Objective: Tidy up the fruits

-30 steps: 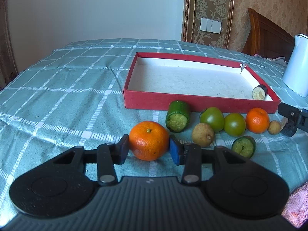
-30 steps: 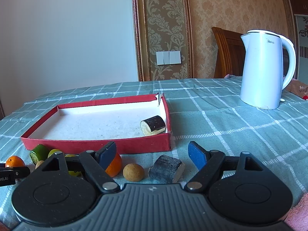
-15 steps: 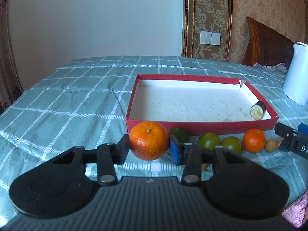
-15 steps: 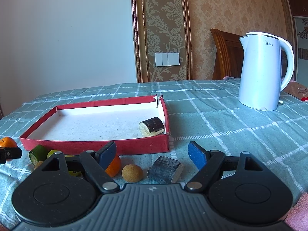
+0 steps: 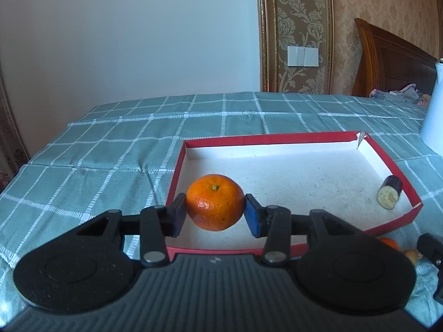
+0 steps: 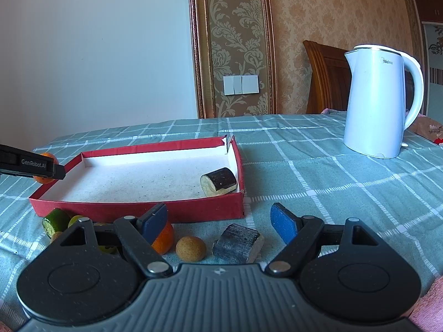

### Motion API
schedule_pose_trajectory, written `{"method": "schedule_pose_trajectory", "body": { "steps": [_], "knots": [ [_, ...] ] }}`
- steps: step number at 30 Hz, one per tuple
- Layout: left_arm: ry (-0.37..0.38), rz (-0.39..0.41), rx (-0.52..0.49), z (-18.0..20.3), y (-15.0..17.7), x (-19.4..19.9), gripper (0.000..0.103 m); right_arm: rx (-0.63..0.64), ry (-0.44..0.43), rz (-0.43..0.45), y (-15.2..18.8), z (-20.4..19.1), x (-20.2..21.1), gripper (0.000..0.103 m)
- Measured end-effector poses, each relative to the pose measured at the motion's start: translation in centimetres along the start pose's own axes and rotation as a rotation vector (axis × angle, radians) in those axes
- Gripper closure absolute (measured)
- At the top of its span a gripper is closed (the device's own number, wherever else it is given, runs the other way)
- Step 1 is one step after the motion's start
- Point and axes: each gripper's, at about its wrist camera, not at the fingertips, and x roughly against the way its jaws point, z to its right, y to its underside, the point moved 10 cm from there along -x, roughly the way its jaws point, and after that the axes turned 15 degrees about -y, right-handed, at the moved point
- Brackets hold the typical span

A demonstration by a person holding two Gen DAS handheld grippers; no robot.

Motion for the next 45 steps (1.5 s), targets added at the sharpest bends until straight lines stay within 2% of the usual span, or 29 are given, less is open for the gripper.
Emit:
{"method": "schedule_pose_trajectory", "body": {
  "steps": [2, 3, 4, 5, 7, 9, 13, 16, 22, 24, 28, 31, 35, 41, 44, 45],
  "knots": [
    [-0.019, -0.006, 0.014, -0.5, 0.3, -0.2, 0.033, -0.002, -0.002, -0.001, 0.0, 0.0, 0.0, 0.021],
    [-0.026, 0.004, 0.019, -0.7, 0.4, 0.0, 0.014, -0.003, -0.003, -0.001, 0.0, 0.0, 0.0, 0.021],
    [-0.036, 0.026, 0.021, -1.0, 0.5, 0.3, 0.004, -0.003, -0.004, -0.002, 0.0, -0.1, 0.0, 0.021],
    [-0.052, 0.048, 0.013, -1.3, 0.6, 0.8, 0.002, -0.003, -0.004, -0.002, 0.0, -0.1, -0.1, 0.021],
    [-0.059, 0.051, -0.004, -1.4, 1.1, 1.4, 0.0, -0.002, -0.004, -0.002, 0.0, -0.1, -0.1, 0.021],
    [-0.049, 0.022, 0.009, -1.8, 2.0, 1.8, 0.0, -0.002, -0.003, -0.001, 0.0, -0.2, -0.1, 0.021],
    [-0.012, -0.054, 0.062, -2.8, 4.5, 2.6, 0.0, -0.005, -0.002, 0.004, -0.1, -0.1, -0.1, 0.021],
    [0.018, -0.082, 0.115, -3.8, 6.1, 3.4, 0.0, -0.002, -0.003, 0.001, 0.0, -0.2, -0.1, 0.021],
    [0.005, -0.103, 0.179, -5.5, 8.7, 3.3, 0.0, -0.006, -0.015, 0.001, -0.1, -0.3, 0.0, 0.021],
    [0.017, -0.134, 0.195, -5.6, 9.1, 2.8, 0.0, -0.01, -0.03, 0.009, -0.2, -0.4, 0.1, 0.021],
    [0.037, -0.109, 0.238, -6.2, 8.9, 3.0, 0.0, -0.022, -0.067, 0.025, -0.3, -0.7, 0.7, 0.021],
    [0.053, -0.086, 0.27, -6.6, 8.9, 3.4, 0.0, 0.0, -0.148, -0.023, 0.1, -2.4, 1.3, 0.021],
    [0.044, -0.065, 0.303, -7.1, 8.8, 3.7, 0.0, 0.126, -0.238, -0.093, 1.3, -6.1, 1.8, 0.021],
    [0.037, -0.052, 0.291, -7.1, 8.8, 4.0, 0.0, 0.213, -0.299, -0.178, 2.4, -9.4, 0.8, 0.021],
    [0.038, -0.045, 0.278, -6.8, 8.7, 4.1, 0.0, 0.221, -0.318, -0.217, 2.8, -10.1, 0.0, 0.031],
    [0.037, -0.043, 0.275, -6.8, 8.7, 4.1, 0.0, 0.222, -0.327, -0.226, 2.9, -10.3, -0.2, 0.041]
  ]
}}
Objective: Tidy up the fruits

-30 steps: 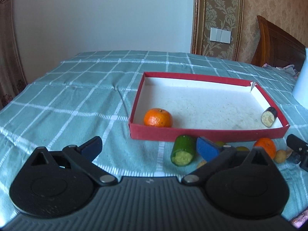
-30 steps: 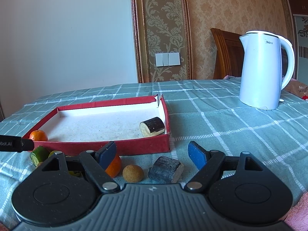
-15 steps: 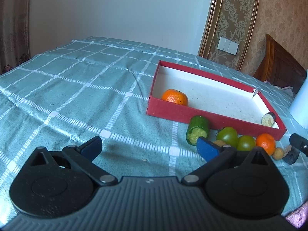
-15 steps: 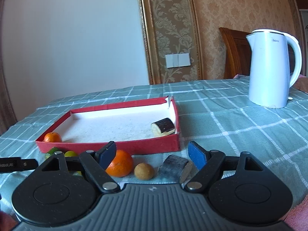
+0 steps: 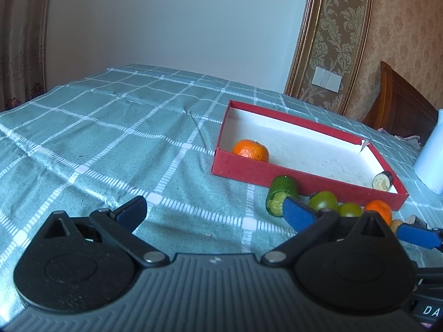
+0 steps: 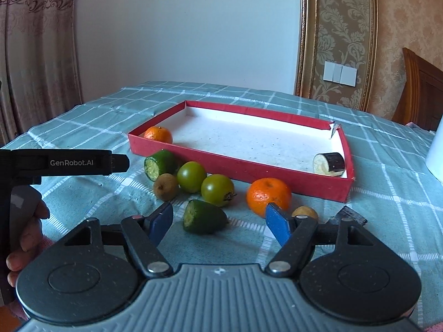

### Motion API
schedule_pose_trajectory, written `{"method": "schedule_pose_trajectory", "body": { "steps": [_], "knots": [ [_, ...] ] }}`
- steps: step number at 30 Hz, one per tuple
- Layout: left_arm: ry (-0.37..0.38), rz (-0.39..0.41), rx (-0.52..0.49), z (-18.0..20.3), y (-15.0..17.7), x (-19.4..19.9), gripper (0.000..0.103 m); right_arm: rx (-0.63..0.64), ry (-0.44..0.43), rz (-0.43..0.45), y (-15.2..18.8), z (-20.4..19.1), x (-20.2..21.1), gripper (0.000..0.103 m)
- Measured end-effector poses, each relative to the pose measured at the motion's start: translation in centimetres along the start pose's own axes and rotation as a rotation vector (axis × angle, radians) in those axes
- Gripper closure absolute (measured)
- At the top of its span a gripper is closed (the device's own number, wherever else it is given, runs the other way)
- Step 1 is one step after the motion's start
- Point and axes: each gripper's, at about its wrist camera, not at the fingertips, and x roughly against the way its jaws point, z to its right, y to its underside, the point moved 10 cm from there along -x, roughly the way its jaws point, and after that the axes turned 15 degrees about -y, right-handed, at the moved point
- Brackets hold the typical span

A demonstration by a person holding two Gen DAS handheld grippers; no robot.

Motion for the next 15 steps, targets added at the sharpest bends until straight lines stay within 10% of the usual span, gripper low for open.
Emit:
{"method": "schedule_pose_trajectory", "body": {
  "steps": [5, 15],
  "knots": [
    [0.001, -0.001, 0.001, 0.0, 0.0, -0.1, 0.0, -0.015, -0.014, -0.034, 0.2, -0.2, -1.2, 0.066],
    [0.002, 0.001, -0.003, 0.1, -0.1, -0.1, 0.0, -0.044, -0.035, -0.059, 0.3, 0.2, -2.1, 0.066]
  ]
}}
